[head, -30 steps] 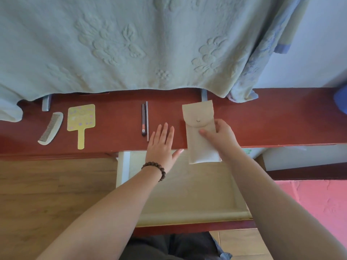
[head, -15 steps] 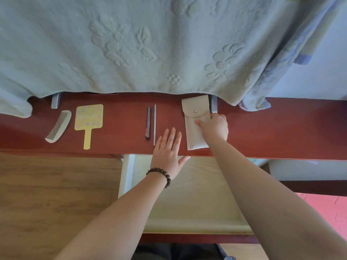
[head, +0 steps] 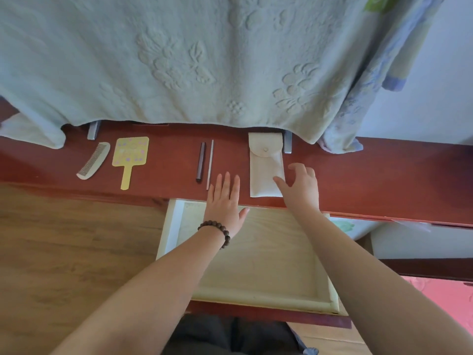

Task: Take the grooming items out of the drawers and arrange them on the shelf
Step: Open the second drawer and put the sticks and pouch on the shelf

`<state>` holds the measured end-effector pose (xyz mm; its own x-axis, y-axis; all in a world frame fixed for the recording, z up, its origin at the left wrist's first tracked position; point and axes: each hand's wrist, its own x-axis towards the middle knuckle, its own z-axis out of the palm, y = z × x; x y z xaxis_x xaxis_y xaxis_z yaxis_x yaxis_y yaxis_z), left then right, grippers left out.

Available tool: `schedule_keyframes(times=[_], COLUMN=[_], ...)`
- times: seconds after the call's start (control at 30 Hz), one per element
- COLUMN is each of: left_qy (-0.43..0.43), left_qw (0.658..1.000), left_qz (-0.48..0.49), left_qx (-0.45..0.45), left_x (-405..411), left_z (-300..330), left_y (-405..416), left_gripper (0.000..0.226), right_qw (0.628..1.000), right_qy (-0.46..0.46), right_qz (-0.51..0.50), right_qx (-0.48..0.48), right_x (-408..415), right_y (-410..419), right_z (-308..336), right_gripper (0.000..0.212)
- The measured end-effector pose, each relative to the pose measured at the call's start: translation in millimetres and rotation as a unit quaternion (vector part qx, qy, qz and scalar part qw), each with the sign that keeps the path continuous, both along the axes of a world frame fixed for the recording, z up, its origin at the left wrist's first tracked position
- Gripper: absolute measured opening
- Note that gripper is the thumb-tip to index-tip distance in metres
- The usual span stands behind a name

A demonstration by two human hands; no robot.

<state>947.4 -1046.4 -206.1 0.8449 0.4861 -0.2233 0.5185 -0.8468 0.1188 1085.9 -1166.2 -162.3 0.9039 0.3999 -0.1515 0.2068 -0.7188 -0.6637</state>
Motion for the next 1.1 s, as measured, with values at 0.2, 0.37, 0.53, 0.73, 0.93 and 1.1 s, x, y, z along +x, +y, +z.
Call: schedule_keyframes(times=[0.2,0.37,0.53,0.73,0.93,1.1], left_qy=[-0.035,-0.032,-0.038,-0.031,-0.002,0.028], left_qw=[0.998,0.995,0.993,0.984,0.951,0.932], left_qz=[0.041,0.077,0.105,0.177,0.301,0.342], left_qx=[-0.027,-0.06,-0.036,-0.009,-0.075,-0.115], left_x=[-47.6,-94.9,-159.5,-229.6,-253.4,-245.1], left_z=[18.0,26.1,16.7,-2.9,-9.3,-14.5], left_y=[-37.3,-58.1,-78.5,-98.3,-113.3,-112.2], left_gripper=[0.072,0.073,0.087,0.113,0.132,0.135], right_qw=[0.999,0.999,0.998,0.987,0.964,0.95], right_qy=[0.013,0.013,-0.014,0.007,0.085,0.157], right_qz=[-0.031,-0.035,-0.053,-0.112,-0.23,-0.264], right_qx=[0.041,0.02,-0.042,-0.117,-0.098,-0.061], right_x=[-55.6,-122.1,-201.8,-264.8,-273.0,-263.1], right_y=[-54.9,-84.4,-106.8,-135.7,-155.5,-149.9], right_z=[8.2,-5.0,-25.5,-45.9,-51.6,-56.5], right_gripper=[0.049,0.046,0.069,0.118,0.137,0.139])
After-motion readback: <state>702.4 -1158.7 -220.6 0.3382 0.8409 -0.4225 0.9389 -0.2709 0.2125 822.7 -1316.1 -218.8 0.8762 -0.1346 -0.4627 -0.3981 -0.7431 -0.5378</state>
